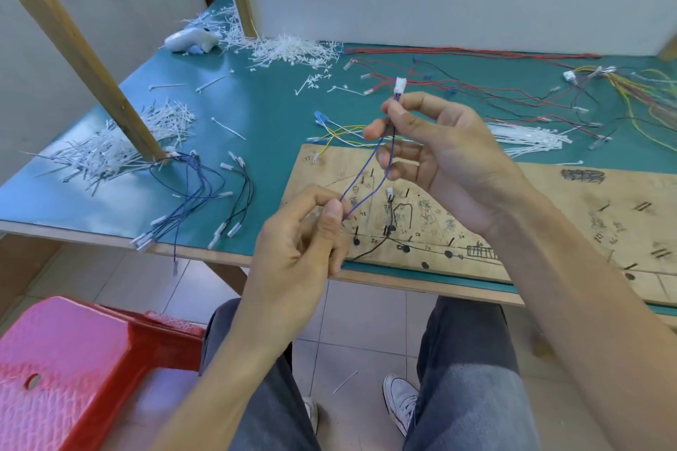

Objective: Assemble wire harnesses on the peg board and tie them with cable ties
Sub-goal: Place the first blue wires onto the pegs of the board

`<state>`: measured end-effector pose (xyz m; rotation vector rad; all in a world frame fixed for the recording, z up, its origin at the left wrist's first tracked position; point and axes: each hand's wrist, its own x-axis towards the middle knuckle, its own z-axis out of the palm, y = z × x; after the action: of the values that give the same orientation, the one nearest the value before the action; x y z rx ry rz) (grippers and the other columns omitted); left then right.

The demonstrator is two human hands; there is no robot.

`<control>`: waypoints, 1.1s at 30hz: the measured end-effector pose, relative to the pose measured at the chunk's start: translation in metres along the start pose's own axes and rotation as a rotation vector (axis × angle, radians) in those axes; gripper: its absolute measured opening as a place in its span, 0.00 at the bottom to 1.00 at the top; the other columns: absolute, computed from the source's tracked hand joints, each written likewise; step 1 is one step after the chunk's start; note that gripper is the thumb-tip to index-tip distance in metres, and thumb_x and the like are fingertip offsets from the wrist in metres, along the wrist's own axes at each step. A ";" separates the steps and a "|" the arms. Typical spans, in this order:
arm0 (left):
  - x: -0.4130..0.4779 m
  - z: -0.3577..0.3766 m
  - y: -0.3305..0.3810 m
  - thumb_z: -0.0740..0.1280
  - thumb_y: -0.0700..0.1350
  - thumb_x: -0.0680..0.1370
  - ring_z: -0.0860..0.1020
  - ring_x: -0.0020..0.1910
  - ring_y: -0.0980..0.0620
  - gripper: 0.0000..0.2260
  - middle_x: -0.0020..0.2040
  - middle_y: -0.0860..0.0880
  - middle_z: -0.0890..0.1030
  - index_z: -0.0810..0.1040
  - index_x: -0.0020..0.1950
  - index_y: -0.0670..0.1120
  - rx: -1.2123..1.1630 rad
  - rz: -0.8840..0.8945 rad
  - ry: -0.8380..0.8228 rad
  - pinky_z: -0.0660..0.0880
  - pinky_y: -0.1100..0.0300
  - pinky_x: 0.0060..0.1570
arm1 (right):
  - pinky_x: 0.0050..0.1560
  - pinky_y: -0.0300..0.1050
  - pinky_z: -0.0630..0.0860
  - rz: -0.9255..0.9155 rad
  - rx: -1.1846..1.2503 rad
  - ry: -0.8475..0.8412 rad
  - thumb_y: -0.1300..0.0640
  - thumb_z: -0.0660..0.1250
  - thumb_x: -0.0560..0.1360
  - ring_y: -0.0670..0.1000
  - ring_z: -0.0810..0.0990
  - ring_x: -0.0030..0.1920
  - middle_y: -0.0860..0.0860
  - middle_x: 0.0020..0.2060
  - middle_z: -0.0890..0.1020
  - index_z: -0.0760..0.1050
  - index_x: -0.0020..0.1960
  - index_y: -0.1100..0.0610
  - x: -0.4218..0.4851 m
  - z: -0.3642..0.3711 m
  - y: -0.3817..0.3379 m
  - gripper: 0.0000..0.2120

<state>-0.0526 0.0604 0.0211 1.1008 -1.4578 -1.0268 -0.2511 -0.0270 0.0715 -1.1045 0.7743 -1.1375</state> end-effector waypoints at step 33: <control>0.009 0.023 -0.014 0.60 0.50 0.84 0.70 0.31 0.52 0.16 0.29 0.50 0.72 0.73 0.37 0.48 0.895 -0.179 -0.080 0.63 0.58 0.28 | 0.45 0.40 0.75 0.080 -1.119 0.219 0.52 0.83 0.70 0.44 0.82 0.39 0.47 0.37 0.87 0.87 0.46 0.49 0.063 -0.024 0.046 0.08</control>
<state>-0.0748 0.0500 0.0067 1.8526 -1.9766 -0.5086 -0.2419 -0.0927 0.0237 -1.8363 1.7111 -0.7181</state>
